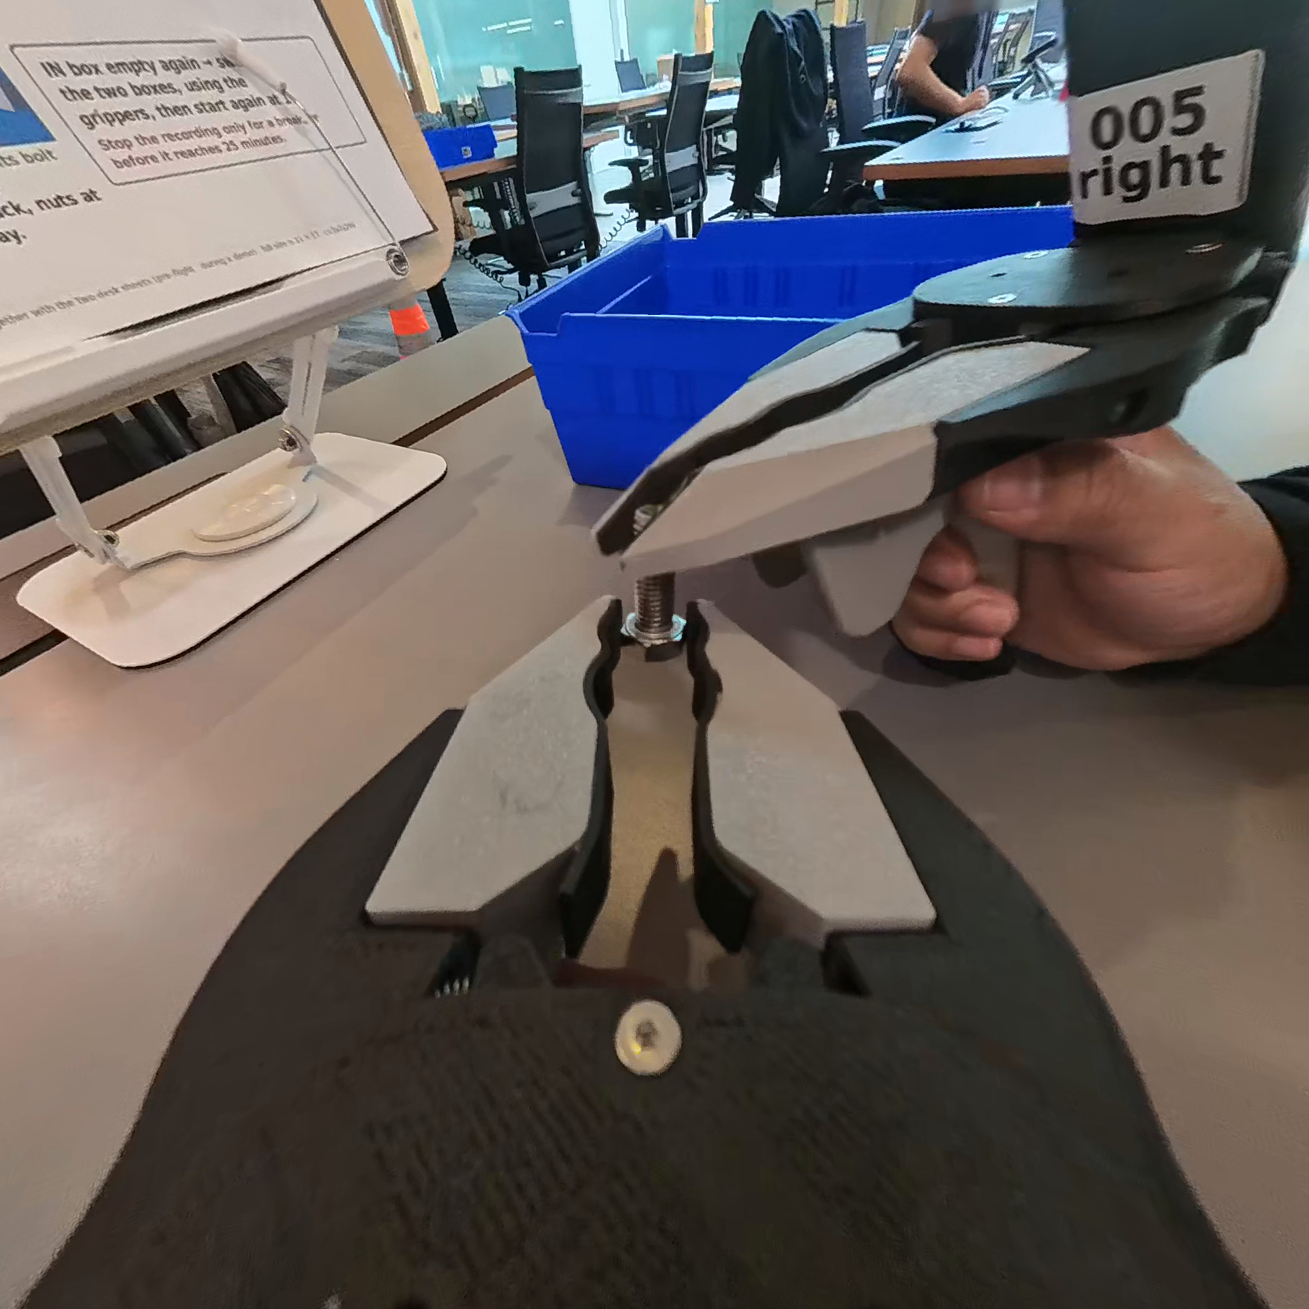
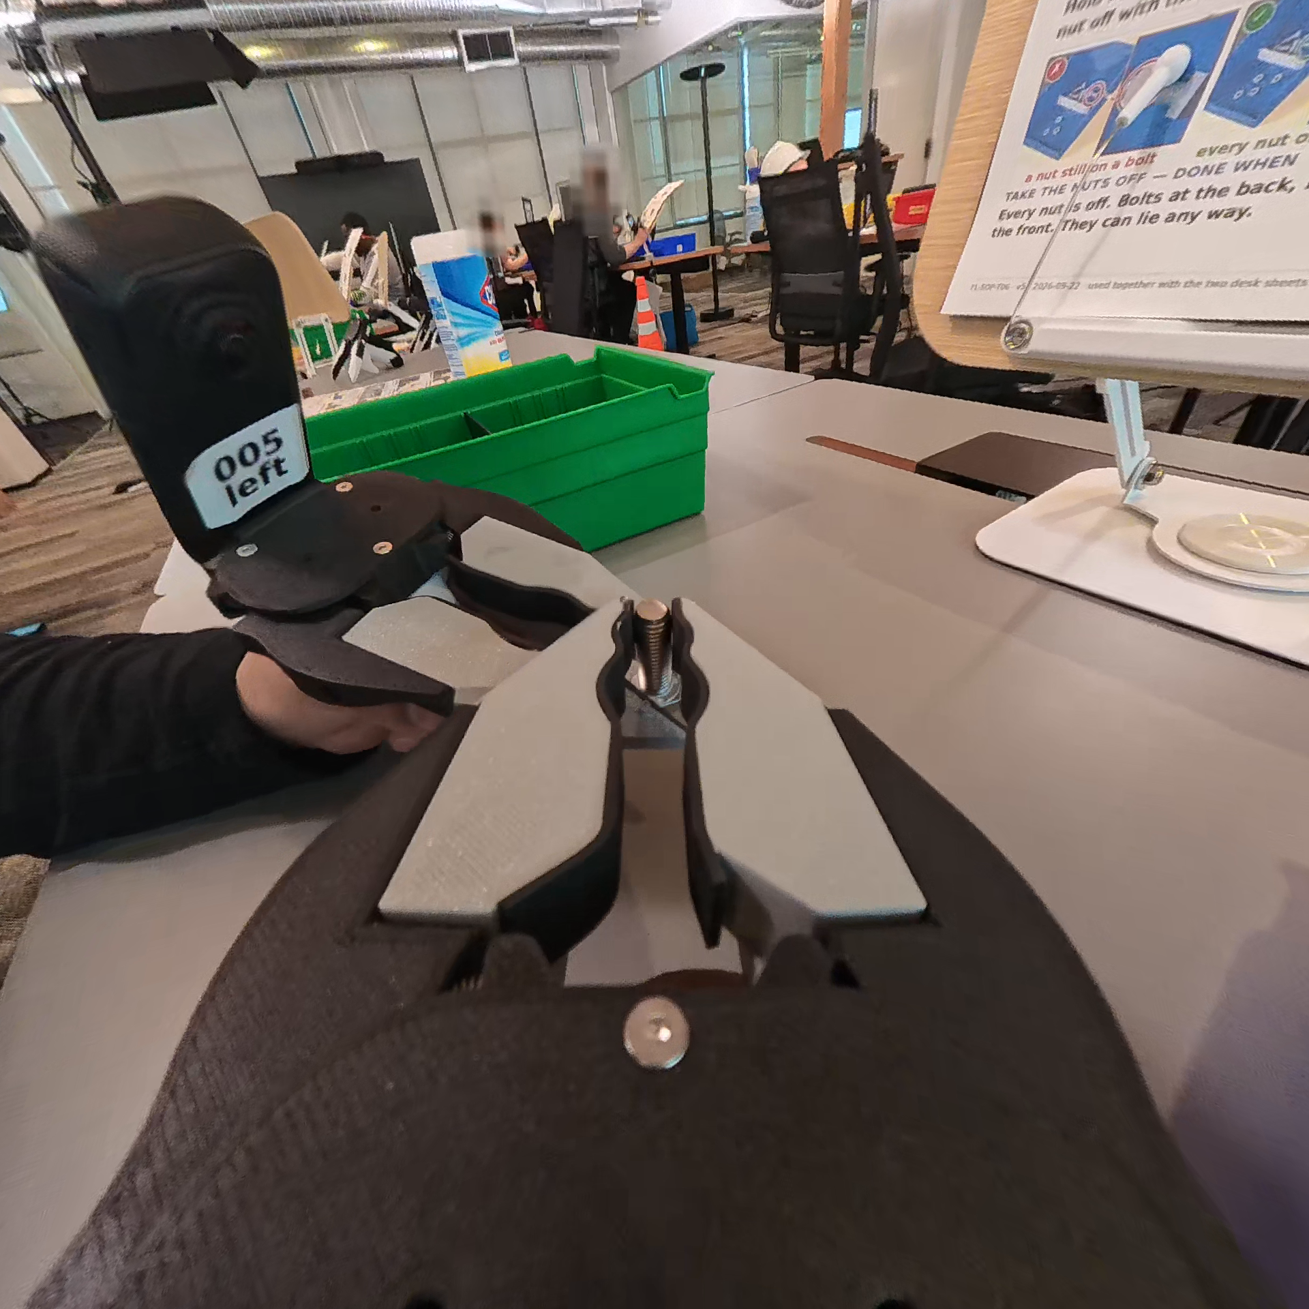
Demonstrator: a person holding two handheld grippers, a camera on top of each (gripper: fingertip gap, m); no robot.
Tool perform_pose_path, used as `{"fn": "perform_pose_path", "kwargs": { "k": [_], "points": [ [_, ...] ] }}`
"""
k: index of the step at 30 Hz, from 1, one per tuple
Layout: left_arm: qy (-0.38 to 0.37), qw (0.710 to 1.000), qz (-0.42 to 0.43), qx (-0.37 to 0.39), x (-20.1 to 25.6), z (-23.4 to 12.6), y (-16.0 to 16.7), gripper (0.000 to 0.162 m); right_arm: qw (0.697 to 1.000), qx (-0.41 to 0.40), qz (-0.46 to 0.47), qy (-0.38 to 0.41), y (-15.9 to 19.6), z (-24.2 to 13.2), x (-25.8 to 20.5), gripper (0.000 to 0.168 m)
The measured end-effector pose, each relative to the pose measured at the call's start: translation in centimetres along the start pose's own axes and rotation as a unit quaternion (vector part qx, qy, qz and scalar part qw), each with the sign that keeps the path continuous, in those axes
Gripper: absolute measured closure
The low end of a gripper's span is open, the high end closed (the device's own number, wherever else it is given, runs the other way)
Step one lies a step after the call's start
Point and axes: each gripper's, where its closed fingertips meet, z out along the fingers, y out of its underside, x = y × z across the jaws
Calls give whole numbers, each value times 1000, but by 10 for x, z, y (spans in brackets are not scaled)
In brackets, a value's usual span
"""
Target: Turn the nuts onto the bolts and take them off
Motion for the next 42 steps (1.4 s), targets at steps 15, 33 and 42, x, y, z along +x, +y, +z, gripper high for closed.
{"fn": "perform_pose_path", "kwargs": {
  "k": [15, 33, 42],
  "points": [
    [22, 1000, -14, 4, 3, -1, -1, 146, 999, -29, -23, 19, 2, -1, 1, 162],
    [53, 998, -46, 4, 7, -4, -1, 155, 998, -51, 25, -1, 11, -1, 4, 162],
    [63, 997, -53, -7, 9, -2, 3, 154, 999, -52, 9, -3, 11, 0, -1, 162]
  ]
}}
